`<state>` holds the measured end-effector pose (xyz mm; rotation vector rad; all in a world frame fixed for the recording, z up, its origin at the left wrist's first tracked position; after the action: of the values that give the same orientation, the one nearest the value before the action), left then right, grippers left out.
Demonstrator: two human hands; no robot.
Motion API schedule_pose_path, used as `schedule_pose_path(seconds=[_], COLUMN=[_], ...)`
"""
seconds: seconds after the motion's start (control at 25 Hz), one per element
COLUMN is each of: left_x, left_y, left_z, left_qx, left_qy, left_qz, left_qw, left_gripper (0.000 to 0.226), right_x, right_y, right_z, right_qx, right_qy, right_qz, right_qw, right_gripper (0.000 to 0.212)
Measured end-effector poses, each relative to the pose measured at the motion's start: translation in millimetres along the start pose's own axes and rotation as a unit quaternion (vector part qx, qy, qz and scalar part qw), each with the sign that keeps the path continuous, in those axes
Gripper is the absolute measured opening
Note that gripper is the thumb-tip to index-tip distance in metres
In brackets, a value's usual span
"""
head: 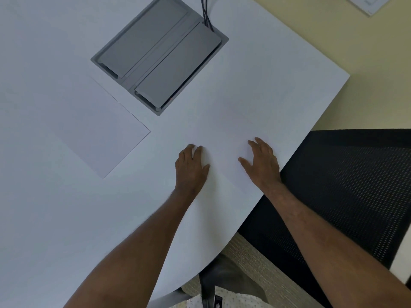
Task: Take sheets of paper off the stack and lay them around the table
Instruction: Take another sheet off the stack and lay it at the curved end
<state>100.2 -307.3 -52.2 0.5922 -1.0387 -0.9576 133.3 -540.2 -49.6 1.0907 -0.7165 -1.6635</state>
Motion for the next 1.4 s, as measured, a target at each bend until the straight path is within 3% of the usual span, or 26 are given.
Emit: schedule_pose_path(seconds=[0.12, 0.24, 0.76, 1.12, 1.4], left_x=[-31, -82, -301, -325, -322], left_y=[20, 50, 161, 148, 146], left_z=[7, 16, 40, 14, 14], left_qx=[0.016, 0.049, 0.147, 0.087, 0.093], left_qy=[0.016, 0.065, 0.271, 0.26, 0.256], left_qz=[0.018, 0.033, 0.095, 0.029, 0.001], left_qw=[1.0, 0.996, 0.946, 0.961, 0.962], left_gripper=[0.059, 0.056, 0.061, 0.088, 0.086], right_x=[-44, -100, -319, -366, -370], right_y=[6, 0, -84, -110, -97], right_z=[-4, -16, -69, -111, -108], right_qx=[0.051, 0.054, -0.056, -0.037, 0.02], right_qy=[0.037, 0.068, 0.148, 0.093, 0.105], right_qz=[-0.05, -0.082, -0.103, -0.032, -0.094], right_qw=[0.997, 0.993, 0.982, 0.994, 0.99], right_gripper=[0.042, 0.032, 0.04, 0.059, 0.033])
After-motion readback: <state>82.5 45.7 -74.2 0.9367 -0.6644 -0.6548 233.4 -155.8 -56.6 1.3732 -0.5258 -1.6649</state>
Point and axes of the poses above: each hand's wrist, its own z-axis away from the middle knuckle, its own y-axis out of the back of the hand, x = y × z, the point moved 9 cm from there along -z, towards the middle knuckle, and after that the axes turned 5 degrees about -x, right-handed, at the moved point
